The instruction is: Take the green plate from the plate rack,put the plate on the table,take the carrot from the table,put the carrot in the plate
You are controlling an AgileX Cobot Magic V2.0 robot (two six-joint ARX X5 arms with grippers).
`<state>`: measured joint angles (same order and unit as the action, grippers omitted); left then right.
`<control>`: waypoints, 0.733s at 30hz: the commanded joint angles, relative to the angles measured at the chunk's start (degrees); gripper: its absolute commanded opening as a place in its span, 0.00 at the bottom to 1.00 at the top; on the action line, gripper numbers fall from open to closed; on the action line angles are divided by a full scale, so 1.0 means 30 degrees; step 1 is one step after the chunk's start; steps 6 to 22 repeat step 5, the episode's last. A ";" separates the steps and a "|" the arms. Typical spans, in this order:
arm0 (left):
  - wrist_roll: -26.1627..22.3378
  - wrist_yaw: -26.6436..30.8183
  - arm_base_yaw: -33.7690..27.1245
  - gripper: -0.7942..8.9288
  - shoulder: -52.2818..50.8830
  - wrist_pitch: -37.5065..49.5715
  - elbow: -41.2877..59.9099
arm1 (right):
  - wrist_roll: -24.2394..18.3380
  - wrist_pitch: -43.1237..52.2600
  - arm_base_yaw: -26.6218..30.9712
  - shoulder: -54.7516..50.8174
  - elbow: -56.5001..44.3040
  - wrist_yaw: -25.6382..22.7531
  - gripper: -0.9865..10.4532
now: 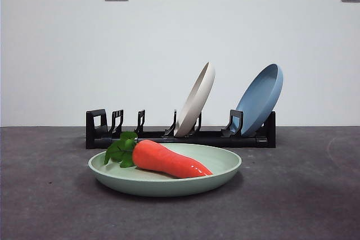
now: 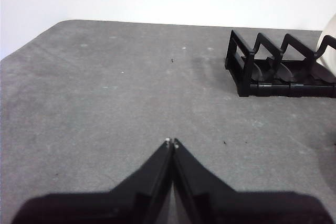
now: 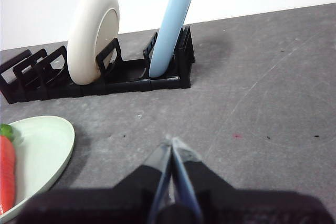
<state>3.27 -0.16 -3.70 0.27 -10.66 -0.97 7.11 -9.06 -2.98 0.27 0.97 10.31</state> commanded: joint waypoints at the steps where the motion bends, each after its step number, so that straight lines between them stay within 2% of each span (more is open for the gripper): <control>1: 0.0131 0.0007 -0.0051 0.08 -0.0051 0.0036 0.0248 | 0.0182 -0.0138 -0.0036 -0.0073 -0.0219 -0.0044 0.09; 22: 0.0131 0.0007 -0.0051 0.08 -0.0051 0.0044 0.0248 | 0.0182 -0.0138 -0.0036 -0.0073 -0.0219 -0.0044 0.09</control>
